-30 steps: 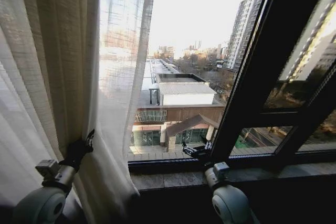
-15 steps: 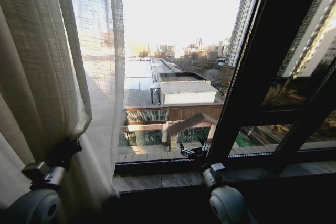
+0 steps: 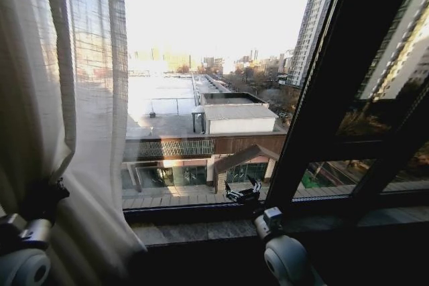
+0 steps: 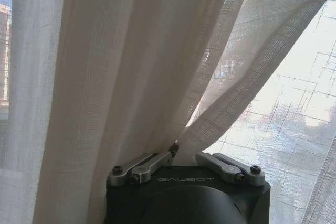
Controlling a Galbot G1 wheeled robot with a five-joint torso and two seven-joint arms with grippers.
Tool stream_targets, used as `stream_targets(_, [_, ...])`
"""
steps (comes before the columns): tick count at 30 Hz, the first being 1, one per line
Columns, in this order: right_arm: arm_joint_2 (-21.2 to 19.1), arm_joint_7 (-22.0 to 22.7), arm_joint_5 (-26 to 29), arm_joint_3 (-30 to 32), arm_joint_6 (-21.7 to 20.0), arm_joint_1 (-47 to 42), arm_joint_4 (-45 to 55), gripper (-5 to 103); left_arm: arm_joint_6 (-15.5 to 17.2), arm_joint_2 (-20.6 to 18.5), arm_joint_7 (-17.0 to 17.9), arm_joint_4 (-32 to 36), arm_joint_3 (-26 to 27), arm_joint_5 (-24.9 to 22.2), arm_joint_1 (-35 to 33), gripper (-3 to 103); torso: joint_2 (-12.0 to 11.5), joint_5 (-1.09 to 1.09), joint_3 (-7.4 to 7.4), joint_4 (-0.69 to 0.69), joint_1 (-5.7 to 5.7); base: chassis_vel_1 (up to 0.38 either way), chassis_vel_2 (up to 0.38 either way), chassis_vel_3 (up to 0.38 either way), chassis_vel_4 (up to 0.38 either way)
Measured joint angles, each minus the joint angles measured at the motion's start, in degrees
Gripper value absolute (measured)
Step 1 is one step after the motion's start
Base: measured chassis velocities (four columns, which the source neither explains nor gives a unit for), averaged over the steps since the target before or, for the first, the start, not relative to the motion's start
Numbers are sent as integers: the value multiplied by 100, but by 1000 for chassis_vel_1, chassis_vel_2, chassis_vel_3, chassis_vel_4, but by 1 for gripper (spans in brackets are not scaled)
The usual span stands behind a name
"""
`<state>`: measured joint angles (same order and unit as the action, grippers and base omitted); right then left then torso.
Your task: Open the curtains by pulling them apart, changing their state from closed to fully open.
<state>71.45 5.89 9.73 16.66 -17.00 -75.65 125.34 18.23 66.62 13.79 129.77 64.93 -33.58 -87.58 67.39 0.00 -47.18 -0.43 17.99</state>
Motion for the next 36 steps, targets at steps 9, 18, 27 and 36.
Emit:
stream_targets(9, [-30,-20,13,47,143,5,-127,100,-26,103,-699,368,-509,209,-101,0,-1,2,0,-2,0,0,0,0,0])
stream_targets(18, [-46,-126,33,182,284,-37,-311,100,68,4,657,-407,269,224,279,0,-1,1,0,-2,1,0,0,0,0])
stream_targets(27, [13,-186,27,13,340,114,-547,100,202,-549,1906,-1894,1557,96,588,0,0,-1,0,0,0,0,0,0,0])
stream_targets(36, [88,-201,-1,-135,365,177,-673,100,603,-563,1501,-1562,1540,204,418,2,0,0,0,-1,0,0,0,0,0])
